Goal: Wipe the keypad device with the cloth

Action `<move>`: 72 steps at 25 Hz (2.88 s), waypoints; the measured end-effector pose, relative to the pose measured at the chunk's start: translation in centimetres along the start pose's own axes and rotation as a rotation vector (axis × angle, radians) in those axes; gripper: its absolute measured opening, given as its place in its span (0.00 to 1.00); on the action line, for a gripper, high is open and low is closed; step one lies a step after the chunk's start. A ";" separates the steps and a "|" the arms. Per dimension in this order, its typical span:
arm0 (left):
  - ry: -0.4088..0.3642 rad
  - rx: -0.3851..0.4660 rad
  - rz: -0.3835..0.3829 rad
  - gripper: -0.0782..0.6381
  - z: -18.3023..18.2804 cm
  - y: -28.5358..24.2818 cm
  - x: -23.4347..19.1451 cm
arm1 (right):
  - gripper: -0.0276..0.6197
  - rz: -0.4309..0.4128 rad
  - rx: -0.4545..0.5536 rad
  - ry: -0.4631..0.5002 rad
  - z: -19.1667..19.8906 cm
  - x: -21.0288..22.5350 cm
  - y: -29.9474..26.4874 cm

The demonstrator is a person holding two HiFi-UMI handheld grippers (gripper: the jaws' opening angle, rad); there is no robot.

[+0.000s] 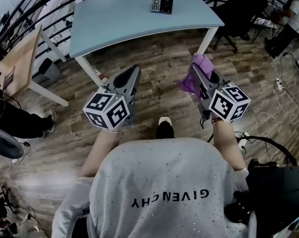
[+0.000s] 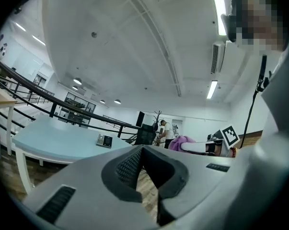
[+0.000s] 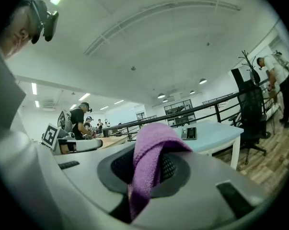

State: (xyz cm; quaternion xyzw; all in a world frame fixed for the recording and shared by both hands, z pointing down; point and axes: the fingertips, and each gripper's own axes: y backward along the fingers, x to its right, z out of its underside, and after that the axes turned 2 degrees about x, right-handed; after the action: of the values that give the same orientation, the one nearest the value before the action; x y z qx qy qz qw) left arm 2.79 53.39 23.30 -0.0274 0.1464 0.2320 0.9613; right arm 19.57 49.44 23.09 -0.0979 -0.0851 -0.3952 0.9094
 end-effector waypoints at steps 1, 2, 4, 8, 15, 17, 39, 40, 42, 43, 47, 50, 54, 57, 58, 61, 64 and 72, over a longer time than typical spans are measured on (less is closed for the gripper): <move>-0.001 0.010 -0.007 0.11 -0.4 -0.8 -0.2 | 0.11 0.000 0.004 -0.005 -0.5 0.9 -0.7; 0.000 0.030 -0.018 0.11 -0.8 -1.6 -0.5 | 0.11 0.000 0.006 -0.007 -1.1 1.8 -1.4; 0.017 0.083 -0.036 0.11 -2.0 -3.2 -1.2 | 0.11 -0.008 0.010 -0.004 -2.3 3.5 -2.9; 0.118 0.202 -0.025 0.11 -4.7 -7.2 -3.2 | 0.12 -0.066 0.010 0.054 -4.7 6.7 -6.5; 0.093 0.289 -0.100 0.11 -7.6 -14.8 -6.1 | 0.12 -0.070 0.016 0.118 -8.1 14.2 -12.4; 0.111 0.263 -0.081 0.11 -7.3 -17.0 -6.5 | 0.12 -0.092 0.031 0.089 -8.8 15.9 -13.7; 0.145 0.037 -0.012 0.11 -2.5 -31.1 -11.0 | 0.12 -0.196 -0.021 0.009 -7.0 24.8 -22.4; 0.142 0.036 -0.006 0.11 -2.7 -31.8 -11.4 | 0.12 -0.194 -0.020 0.013 -7.3 25.1 -23.0; 0.134 0.037 0.011 0.11 -3.7 -33.3 -12.1 | 0.12 -0.191 -0.011 0.024 -8.3 25.6 -24.2; 0.133 0.041 0.022 0.11 -4.2 -34.1 -12.4 | 0.12 -0.190 -0.008 0.031 -8.8 25.8 -24.9; 0.142 0.054 0.075 0.11 -6.3 -37.6 -14.8 | 0.12 -0.188 -0.011 0.052 -10.6 27.0 -28.6; 0.133 0.049 0.106 0.11 -8.0 -40.3 -17.7 | 0.12 -0.196 -0.001 0.050 -12.0 27.6 -32.3; 0.125 0.001 0.113 0.11 -9.2 -44.3 -21.2 | 0.12 -0.194 0.015 0.033 -14.4 28.9 -36.4; 0.121 -0.025 0.121 0.11 -9.9 -47.0 -23.7 | 0.12 -0.167 0.023 0.009 -15.5 30.6 -39.5; 0.130 -0.028 0.127 0.11 -9.9 -48.0 -24.7 | 0.12 -0.160 0.015 0.000 -15.4 31.3 -40.8; 0.143 -0.029 0.160 0.11 -9.0 -50.6 -27.3 | 0.12 -0.143 -0.043 0.021 -13.4 33.1 -44.7; 0.110 -0.019 0.166 0.11 -7.7 -51.7 -28.9 | 0.12 -0.151 -0.104 0.068 -10.8 33.7 -47.0; 0.147 -0.135 0.081 0.11 -4.7 -53.5 -36.5 | 0.12 -0.230 -0.264 -0.001 -6.3 33.6 -54.9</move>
State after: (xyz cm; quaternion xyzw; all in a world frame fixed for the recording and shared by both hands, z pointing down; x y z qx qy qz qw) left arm -5.18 -10.83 28.70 -0.1030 0.2015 0.2771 0.9338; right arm 2.38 -12.40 30.86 -0.2061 -0.0436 -0.5044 0.8374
